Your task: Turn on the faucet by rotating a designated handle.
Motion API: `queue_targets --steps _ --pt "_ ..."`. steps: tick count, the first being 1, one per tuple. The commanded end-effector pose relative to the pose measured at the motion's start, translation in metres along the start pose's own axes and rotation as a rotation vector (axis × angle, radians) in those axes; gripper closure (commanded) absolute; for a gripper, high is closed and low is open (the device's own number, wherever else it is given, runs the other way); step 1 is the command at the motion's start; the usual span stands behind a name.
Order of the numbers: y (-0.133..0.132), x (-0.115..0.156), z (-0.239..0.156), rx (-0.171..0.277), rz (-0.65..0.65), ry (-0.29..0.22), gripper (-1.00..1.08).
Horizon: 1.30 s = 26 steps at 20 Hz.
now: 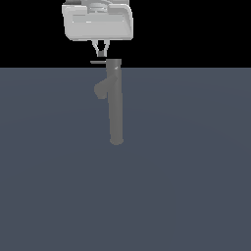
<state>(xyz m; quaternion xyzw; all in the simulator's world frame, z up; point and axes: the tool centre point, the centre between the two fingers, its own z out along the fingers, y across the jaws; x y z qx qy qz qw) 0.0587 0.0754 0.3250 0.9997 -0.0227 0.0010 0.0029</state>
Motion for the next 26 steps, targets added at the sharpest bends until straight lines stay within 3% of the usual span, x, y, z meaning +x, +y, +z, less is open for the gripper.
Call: queue_targets --steps 1,13,26 --pt "-0.003 0.008 0.010 0.003 0.002 0.000 1.08" --pt "-0.007 0.017 0.024 0.006 0.004 -0.003 1.08" --pt "-0.019 -0.022 0.024 0.006 0.004 -0.002 1.08"
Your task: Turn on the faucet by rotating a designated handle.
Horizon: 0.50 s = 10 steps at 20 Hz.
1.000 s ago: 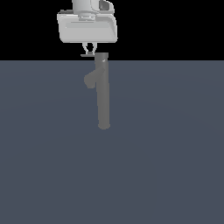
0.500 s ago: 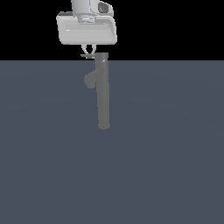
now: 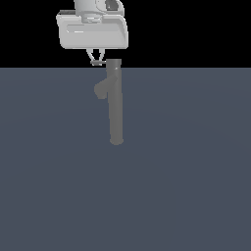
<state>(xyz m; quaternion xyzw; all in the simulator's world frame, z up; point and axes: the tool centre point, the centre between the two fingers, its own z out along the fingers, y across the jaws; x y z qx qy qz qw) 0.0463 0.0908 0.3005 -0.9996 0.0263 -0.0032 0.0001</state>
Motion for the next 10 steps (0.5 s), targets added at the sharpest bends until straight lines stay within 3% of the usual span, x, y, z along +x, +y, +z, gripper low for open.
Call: queue_targets --steps 1,3,10 --pt "-0.005 -0.012 0.000 0.000 -0.004 -0.006 1.08" --pt "0.000 -0.004 0.000 0.000 0.003 0.003 1.08" --pt "0.007 -0.024 0.000 0.000 0.000 -0.001 1.08"
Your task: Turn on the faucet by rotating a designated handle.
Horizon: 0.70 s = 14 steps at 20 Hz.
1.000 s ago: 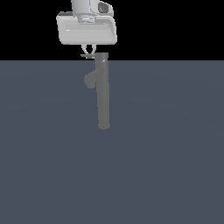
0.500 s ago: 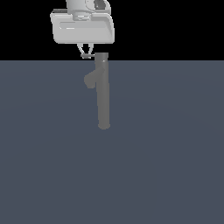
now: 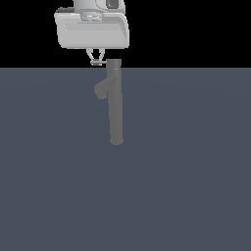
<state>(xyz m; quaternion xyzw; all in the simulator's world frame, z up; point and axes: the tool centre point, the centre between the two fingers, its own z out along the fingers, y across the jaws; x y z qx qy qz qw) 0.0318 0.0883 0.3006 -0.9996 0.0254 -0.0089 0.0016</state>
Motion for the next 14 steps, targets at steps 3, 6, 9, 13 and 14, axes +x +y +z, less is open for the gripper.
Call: queue_targets --steps 3,6,9,13,14 --pt "0.007 -0.019 -0.001 -0.003 0.002 -0.013 1.08" --pt "0.009 -0.028 0.000 -0.003 0.000 -0.015 1.08" --pt "0.012 -0.037 -0.001 -0.004 -0.001 -0.017 1.08" --pt "0.019 -0.031 0.000 -0.001 0.003 -0.004 1.08" --pt "0.022 -0.034 0.000 -0.002 0.003 -0.006 1.08"
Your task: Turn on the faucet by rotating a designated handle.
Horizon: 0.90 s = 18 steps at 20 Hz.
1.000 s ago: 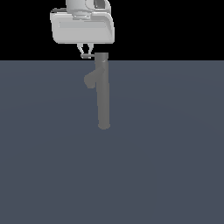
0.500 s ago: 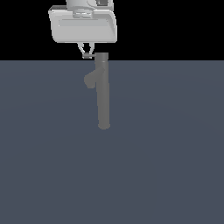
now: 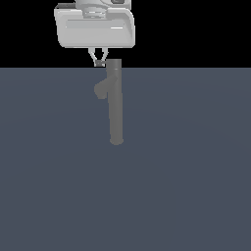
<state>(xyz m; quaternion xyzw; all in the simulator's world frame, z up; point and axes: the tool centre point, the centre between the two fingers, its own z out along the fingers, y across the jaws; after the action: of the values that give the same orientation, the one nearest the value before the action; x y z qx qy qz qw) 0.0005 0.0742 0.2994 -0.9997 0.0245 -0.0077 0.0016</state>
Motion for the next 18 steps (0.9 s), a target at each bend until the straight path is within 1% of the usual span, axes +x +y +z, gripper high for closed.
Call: queue_targets --steps 1,9,10,11,18 --pt "0.011 -0.005 -0.001 -0.002 0.004 -0.004 1.08" --pt "0.043 -0.024 -0.002 -0.003 0.000 -0.015 1.08" --pt "0.043 -0.024 -0.002 -0.003 0.000 -0.015 1.08" --pt "0.021 -0.019 -0.001 0.002 -0.030 -0.006 1.08" --pt "0.070 -0.005 -0.001 -0.002 -0.008 -0.013 1.08"
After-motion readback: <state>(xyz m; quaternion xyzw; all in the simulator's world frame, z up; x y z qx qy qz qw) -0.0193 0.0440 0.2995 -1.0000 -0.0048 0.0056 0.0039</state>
